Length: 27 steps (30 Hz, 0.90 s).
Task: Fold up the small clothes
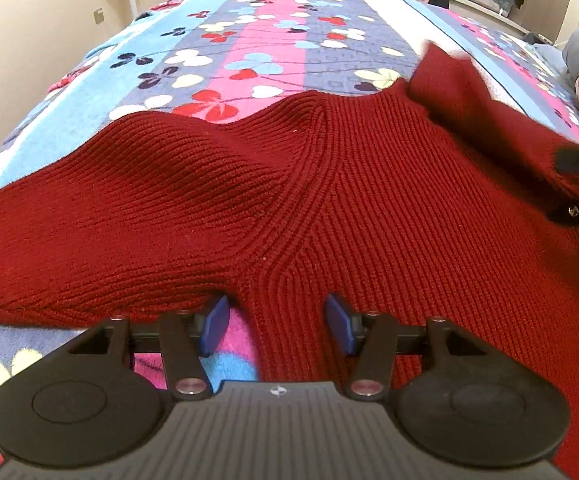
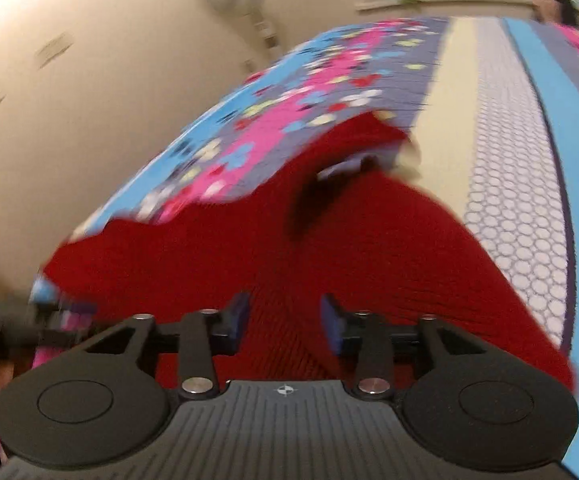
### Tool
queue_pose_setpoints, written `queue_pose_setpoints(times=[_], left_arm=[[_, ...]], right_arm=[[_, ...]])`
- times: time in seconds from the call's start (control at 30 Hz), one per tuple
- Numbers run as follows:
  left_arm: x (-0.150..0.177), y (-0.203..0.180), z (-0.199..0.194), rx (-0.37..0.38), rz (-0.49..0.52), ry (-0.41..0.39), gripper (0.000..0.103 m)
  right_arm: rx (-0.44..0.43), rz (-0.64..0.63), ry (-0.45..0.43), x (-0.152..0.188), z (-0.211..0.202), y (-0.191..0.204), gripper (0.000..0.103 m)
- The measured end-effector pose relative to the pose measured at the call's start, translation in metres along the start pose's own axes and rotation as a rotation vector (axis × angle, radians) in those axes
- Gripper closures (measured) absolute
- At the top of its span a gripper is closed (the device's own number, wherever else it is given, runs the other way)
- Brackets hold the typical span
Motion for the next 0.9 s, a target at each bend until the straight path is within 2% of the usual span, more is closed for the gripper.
queue_pose_setpoints(times=[0.13, 0.23, 0.3, 0.33, 0.37, 0.4, 0.43, 0.47, 0.53, 0.6, 0.67, 0.73, 0.77, 0.8, 0.83, 0.9], left_arm=[[-0.001, 0.002, 0.0, 0.008, -0.011, 0.006, 0.044], [-0.002, 0.003, 0.001, 0.013, -0.011, 0.009, 0.044], [-0.002, 0.004, 0.001, 0.02, -0.013, 0.012, 0.044], [-0.003, 0.005, 0.001, 0.023, -0.013, 0.013, 0.044], [-0.003, 0.005, 0.001, 0.025, -0.012, 0.014, 0.044], [-0.003, 0.005, 0.001, 0.026, -0.01, 0.014, 0.044], [-0.003, 0.006, 0.001, 0.028, -0.008, 0.015, 0.044], [-0.003, 0.006, 0.001, 0.031, -0.008, 0.015, 0.044], [-0.003, 0.006, 0.001, 0.037, -0.007, 0.017, 0.044], [-0.003, 0.006, 0.0, 0.038, -0.007, 0.019, 0.044], [-0.002, 0.005, 0.0, 0.034, -0.003, 0.018, 0.044], [-0.002, 0.005, 0.0, 0.031, -0.001, 0.018, 0.044], [-0.002, 0.005, 0.0, 0.03, 0.001, 0.018, 0.044], [-0.002, 0.005, 0.0, 0.029, 0.002, 0.017, 0.044], [-0.002, 0.004, 0.0, 0.028, 0.004, 0.016, 0.044], [-0.002, 0.004, 0.0, 0.025, 0.009, 0.014, 0.044]], right_arm=[[0.051, 0.104, -0.011, -0.038, 0.031, -0.004, 0.049], [0.111, 0.042, 0.06, -0.058, 0.066, 0.014, 0.047], [0.151, -0.033, 0.099, -0.058, 0.086, 0.025, 0.043], [0.199, -0.082, 0.112, -0.058, 0.091, 0.031, 0.044], [0.249, -0.112, 0.118, -0.059, 0.094, 0.036, 0.053], [0.277, -0.118, 0.113, -0.06, 0.094, 0.036, 0.073], [0.277, -0.095, 0.096, -0.065, 0.089, 0.034, 0.084], [0.266, -0.059, 0.062, -0.072, 0.078, 0.028, 0.086], [0.273, 0.007, -0.061, -0.086, 0.04, 0.007, 0.087], [0.336, 0.091, -0.204, -0.096, -0.015, -0.03, 0.087], [0.453, 0.201, -0.357, -0.095, -0.075, -0.076, 0.087], [0.654, 0.361, -0.504, -0.079, -0.142, -0.135, 0.086], [0.758, 0.453, -0.528, -0.064, -0.168, -0.167, 0.082], [0.89, 0.552, -0.512, -0.04, -0.192, -0.205, 0.073], [1.015, 0.627, -0.477, -0.016, -0.208, -0.233, 0.069], [1.23, 0.74, -0.373, 0.045, -0.236, -0.281, 0.067]])
Point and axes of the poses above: each gripper's, at about its wrist camera, not at the fingertips, and z roughly the way its jaws point, y to its left, x to its underside, the point moved 5 cm from there along z, roughly the way its jaws point, and after that the axes turned 10 degrees about y, right-handed, at the moved point
